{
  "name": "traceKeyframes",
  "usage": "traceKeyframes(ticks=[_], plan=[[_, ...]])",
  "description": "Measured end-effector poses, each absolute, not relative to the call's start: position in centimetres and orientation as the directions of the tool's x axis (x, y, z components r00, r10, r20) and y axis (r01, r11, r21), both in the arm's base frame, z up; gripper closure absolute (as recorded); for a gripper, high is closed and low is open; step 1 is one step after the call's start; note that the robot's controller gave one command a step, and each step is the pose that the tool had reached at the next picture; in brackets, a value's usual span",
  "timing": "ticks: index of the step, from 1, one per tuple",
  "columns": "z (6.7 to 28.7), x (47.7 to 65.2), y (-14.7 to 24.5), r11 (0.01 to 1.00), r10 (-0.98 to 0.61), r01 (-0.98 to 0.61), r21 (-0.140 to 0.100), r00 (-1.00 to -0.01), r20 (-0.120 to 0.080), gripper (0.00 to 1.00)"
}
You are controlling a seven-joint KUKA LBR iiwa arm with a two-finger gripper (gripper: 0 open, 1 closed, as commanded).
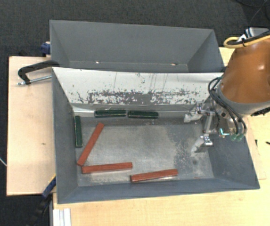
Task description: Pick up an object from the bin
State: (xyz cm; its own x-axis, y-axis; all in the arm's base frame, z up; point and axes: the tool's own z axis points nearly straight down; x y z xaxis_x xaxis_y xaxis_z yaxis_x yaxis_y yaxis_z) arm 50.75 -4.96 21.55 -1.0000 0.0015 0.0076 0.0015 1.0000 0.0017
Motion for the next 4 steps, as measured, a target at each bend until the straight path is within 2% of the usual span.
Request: traceKeyframes(ticks=[1,2,3,4], plan=[[22.0,50.9,-5.0,1.0,0.0,0.0,0.001,-1.0,-0.001,0.0],[16.6,50.1,-4.5,0.998,-0.07,-0.07,0.0,-0.998,-0.006,0.0],[12.4,49.7,-4.6,0.997,-0.081,-0.081,0.002,-0.997,0.003,0.0],[7.5,49.7,-4.7,0.912,-0.411,-0.411,-0.002,-0.912,0.002,1.0]])
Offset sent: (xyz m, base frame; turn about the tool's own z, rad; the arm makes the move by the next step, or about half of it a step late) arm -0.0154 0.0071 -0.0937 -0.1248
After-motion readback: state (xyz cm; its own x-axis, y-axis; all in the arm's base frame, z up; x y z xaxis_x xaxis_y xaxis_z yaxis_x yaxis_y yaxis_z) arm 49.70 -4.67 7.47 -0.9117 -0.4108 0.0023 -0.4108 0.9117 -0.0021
